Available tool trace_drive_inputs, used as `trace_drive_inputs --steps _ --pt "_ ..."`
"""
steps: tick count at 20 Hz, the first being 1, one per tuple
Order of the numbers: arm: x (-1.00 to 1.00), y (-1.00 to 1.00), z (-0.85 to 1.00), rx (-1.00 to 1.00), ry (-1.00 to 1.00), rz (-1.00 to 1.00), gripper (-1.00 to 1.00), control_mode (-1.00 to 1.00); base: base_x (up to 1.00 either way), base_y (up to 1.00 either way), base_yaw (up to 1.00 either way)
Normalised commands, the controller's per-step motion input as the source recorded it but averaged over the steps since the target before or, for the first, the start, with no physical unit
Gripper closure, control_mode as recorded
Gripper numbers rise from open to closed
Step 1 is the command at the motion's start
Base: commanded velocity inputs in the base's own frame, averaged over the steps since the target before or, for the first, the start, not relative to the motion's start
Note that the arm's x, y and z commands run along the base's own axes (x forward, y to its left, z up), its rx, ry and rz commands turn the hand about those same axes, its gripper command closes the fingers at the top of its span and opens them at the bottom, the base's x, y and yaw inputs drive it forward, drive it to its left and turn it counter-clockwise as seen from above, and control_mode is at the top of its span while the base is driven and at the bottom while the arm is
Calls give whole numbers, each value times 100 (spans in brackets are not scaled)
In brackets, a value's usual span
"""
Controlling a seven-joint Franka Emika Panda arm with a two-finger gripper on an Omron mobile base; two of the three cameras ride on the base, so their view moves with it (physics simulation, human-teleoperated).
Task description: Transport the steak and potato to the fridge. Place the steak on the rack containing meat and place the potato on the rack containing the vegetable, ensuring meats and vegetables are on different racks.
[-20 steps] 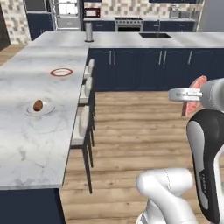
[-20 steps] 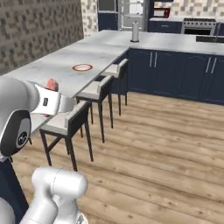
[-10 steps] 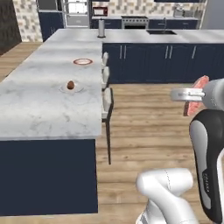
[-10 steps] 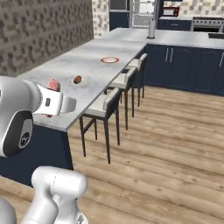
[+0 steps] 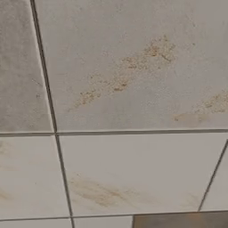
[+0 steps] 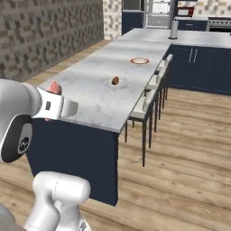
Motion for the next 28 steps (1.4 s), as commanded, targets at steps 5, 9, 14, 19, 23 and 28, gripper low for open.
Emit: trace_drive_inputs --steps 5,9,14,19,23,28 --pt "0 0 0 0 0 0 100 100 39 100 -2" --pt "0 0 0 0 0 0 100 100 45 100 -3" --pt "0 0 0 0 0 0 100 100 34 100 -3" --pt "0 0 0 0 0 0 100 100 27 100 -1" --pt "0 0 0 0 0 0 100 100 48 100 -5" --pt "0 0 0 0 0 0 100 100 70 100 -10"
